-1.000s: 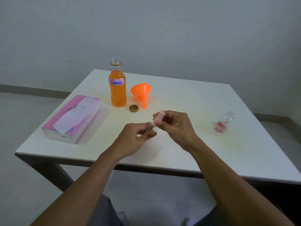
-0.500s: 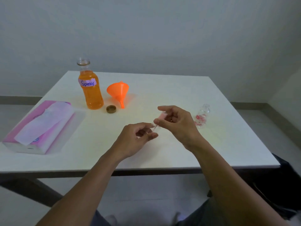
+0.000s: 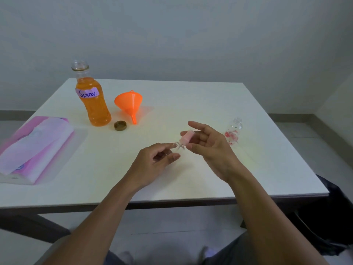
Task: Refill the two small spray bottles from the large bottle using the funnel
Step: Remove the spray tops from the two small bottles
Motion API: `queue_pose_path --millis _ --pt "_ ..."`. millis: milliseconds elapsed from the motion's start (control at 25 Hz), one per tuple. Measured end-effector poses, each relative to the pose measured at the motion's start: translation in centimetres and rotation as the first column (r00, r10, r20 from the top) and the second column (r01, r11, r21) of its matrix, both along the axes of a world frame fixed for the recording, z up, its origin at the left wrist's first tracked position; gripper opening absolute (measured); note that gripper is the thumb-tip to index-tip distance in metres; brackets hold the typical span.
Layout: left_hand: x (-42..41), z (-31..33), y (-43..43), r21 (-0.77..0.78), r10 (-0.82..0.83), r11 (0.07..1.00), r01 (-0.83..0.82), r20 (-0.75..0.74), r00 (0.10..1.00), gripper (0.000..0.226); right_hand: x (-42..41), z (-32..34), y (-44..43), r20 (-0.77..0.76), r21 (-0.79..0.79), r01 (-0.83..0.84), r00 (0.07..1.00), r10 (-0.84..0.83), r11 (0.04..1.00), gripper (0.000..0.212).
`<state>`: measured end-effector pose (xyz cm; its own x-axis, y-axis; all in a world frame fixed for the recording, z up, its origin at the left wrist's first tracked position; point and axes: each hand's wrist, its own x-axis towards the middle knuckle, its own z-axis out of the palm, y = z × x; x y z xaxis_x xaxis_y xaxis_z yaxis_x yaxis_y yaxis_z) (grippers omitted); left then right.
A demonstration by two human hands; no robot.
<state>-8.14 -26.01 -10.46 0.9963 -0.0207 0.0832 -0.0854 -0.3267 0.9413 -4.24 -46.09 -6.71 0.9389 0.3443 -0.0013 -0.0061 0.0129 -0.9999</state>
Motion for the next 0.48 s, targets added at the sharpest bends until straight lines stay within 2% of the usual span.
queue_pose_path --millis 80,200,320,480 --pt "0.0 0.0 -0.1 0.007 -0.011 1.0 0.011 -0.002 1.0 0.04 -0.1 0.1 0.2 -0.024 -0.037 -0.03 0.999 0.03 0.999 0.058" --pt "0.0 0.0 -0.2 0.032 -0.019 0.999 0.018 0.003 1.0 0.037 -0.4 -0.1 1.3 0.026 -0.112 0.099 0.995 -0.097 0.989 0.05" --pt "-0.1 0.2 0.0 -0.015 -0.028 1.0 0.028 -0.022 0.999 0.034 -0.3 0.1 1.4 0.019 -0.008 0.122 0.992 -0.121 0.993 0.05" --pt "-0.1 0.6 -0.1 -0.072 -0.113 0.992 0.108 -0.061 0.992 0.033 -0.2 0.8 0.9 0.031 0.045 0.051 0.998 -0.052 0.998 0.057"
